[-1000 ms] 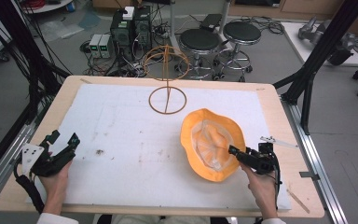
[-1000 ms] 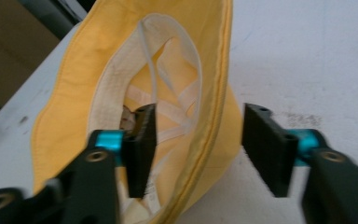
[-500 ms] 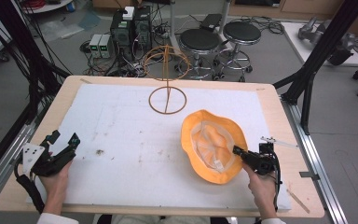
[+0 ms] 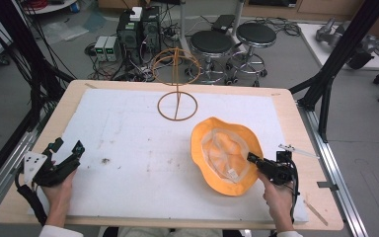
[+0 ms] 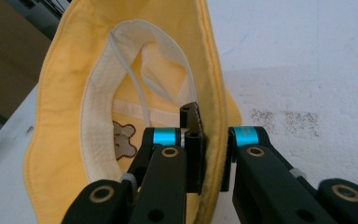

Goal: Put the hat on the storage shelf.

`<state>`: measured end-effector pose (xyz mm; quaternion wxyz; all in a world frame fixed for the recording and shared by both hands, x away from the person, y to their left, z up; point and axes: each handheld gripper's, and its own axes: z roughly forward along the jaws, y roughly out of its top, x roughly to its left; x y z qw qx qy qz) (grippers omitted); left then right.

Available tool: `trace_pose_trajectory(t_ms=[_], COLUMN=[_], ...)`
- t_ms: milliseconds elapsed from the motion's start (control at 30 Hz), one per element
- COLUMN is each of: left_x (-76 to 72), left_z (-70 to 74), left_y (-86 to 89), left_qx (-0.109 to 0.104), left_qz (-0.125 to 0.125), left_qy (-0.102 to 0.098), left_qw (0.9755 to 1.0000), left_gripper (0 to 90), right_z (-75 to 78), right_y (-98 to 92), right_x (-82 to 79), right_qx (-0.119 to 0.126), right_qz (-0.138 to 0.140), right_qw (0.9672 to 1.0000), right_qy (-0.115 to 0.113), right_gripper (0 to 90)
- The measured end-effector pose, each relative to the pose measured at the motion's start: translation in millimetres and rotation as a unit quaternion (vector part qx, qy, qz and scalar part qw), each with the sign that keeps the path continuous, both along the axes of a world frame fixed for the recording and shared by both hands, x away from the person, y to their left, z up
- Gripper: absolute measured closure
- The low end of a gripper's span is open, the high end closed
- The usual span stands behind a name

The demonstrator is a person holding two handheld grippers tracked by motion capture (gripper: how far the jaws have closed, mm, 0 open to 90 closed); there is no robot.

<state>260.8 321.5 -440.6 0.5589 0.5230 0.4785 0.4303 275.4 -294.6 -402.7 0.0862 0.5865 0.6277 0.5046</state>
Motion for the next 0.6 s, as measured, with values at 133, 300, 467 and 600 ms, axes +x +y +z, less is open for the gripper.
trace_pose_trajectory(t_ms=[133, 300, 467, 600], left_x=[0.0, -0.9, -1.3, -1.5], left_z=[0.0, 0.3, 0.4, 0.4], left_y=[0.1, 0.3, 0.4, 0.3], left_qx=[0.0, -0.001, -0.004, -0.005], left_qz=[-0.001, -0.001, 0.001, 0.001], left_qy=[0.001, 0.0, -0.001, -0.001], left_qw=[1.0, 1.0, 1.0, 1.0], left_gripper=[30.6, 30.6, 30.6, 30.6], right_z=[2.9, 9.7, 15.6, 22.2], right_y=[0.4, 2.1, 4.8, 8.2], right_x=[-1.4, -4.5, -8.1, -10.0], right_qx=[0.0, -0.015, -0.017, -0.018], right_qz=[-0.001, -0.006, -0.012, -0.021], right_qw=[0.9999, 0.9991, 0.9966, 0.9924], right_qy=[-0.014, -0.04, -0.08, -0.12], right_gripper=[87.2, 87.2, 87.1, 87.1])
